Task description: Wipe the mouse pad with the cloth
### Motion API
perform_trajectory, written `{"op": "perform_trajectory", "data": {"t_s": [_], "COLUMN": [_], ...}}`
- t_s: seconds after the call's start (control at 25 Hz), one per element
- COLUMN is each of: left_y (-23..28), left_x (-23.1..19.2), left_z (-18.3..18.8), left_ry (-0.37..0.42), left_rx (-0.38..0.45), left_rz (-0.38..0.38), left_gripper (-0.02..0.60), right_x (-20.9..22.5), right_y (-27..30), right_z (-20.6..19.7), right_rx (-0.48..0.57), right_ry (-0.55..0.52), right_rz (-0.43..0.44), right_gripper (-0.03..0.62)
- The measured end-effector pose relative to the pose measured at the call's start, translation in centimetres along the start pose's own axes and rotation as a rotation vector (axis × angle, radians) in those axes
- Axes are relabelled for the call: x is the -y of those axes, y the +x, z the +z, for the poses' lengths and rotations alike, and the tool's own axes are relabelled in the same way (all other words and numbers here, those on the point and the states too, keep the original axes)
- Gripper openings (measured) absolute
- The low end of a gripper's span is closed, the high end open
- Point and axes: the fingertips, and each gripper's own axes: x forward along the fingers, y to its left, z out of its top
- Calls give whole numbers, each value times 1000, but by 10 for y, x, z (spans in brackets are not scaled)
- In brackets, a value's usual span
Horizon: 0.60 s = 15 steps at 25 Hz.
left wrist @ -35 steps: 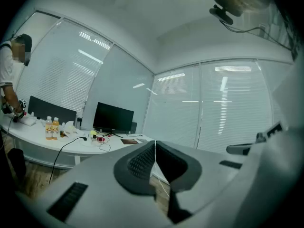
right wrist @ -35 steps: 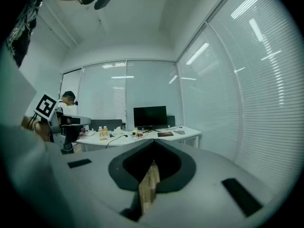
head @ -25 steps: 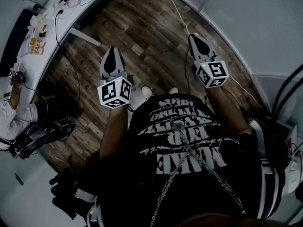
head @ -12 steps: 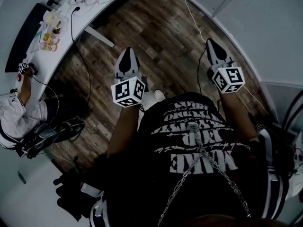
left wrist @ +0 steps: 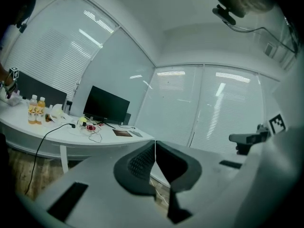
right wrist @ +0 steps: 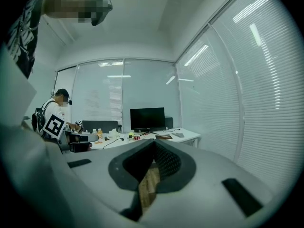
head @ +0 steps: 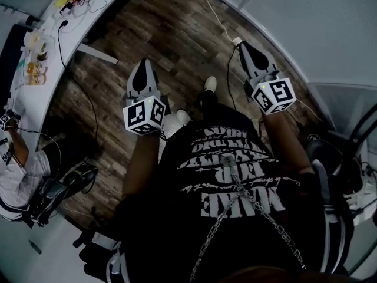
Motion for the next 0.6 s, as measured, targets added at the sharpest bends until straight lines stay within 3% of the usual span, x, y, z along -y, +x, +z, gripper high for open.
{"op": "perform_trajectory", "data": {"t_s": [0.32,0.6], "left_y": [55,106], "left_x": [8,41], "left_z": [17,15], "left_ry": [42,69], "left_rx": [8,16], "left_rz": [23,21], "left_gripper": [14,12], "right_x": [46,102], "right_y": [43,68], "right_z": [-7,-16], "right_rx": [7,12], "right_ry": [37,78], "right_rz": [5,26], "right_gripper": [0,0]}}
